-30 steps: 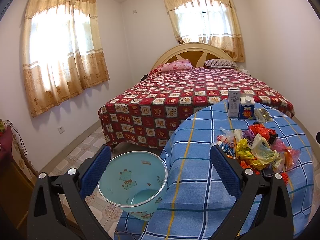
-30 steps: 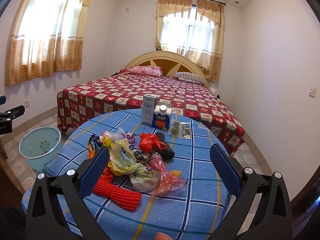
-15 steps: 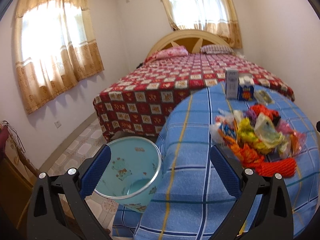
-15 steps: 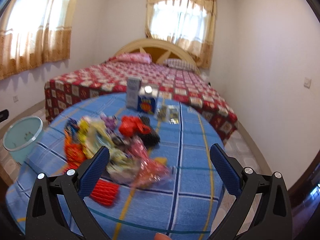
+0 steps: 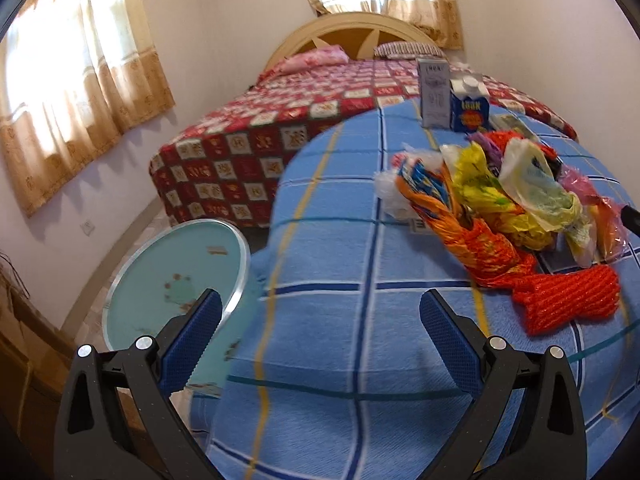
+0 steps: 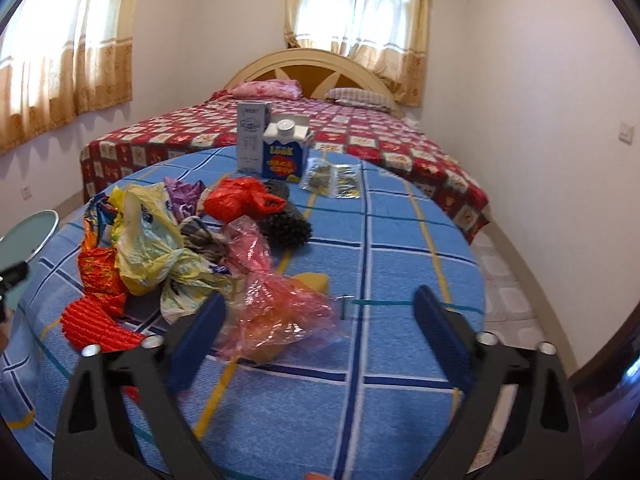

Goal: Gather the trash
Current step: 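Grasp the red mesh net with the left gripper while the right gripper grasps the pink plastic bag, then carry the red mesh net with the left gripper while the right gripper carries the pink bag over the bin, then open the left gripper over the bin while the right gripper opens to drop the pink bag, then grasp the blue snack wrapper with the left gripper while the right gripper grasps the yellow sponge, then lift the wrapper with the left gripper while the right gripper carries the sponge over the bin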

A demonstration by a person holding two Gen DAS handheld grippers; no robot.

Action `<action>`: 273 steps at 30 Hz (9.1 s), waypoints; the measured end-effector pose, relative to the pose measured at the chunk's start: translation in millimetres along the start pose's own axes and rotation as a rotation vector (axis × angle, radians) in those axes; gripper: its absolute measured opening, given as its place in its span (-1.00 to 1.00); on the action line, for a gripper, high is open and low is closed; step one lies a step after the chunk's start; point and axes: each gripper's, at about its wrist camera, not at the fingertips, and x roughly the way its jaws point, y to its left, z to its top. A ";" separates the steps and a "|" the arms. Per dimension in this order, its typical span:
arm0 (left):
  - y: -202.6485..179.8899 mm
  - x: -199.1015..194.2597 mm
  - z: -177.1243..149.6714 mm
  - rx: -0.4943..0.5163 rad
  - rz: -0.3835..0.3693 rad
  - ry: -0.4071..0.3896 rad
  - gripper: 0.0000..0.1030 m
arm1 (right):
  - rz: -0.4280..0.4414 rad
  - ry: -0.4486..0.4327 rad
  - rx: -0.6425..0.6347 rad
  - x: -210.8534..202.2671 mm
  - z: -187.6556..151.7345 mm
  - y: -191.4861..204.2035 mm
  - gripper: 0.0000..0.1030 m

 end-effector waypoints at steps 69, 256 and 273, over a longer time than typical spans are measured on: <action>36.5 -38.4 46.8 -0.076 -0.266 -0.178 -0.97 | 0.273 0.063 0.162 23.7 7.3 -38.4 -0.89; 70.7 13.2 54.8 -0.155 -0.150 -0.040 -0.70 | 0.402 -0.015 -0.062 -2.6 61.3 64.0 -0.68; 142.1 23.7 27.8 -0.214 0.010 -0.002 -0.70 | 0.562 0.007 -0.238 39.2 97.7 189.5 -0.68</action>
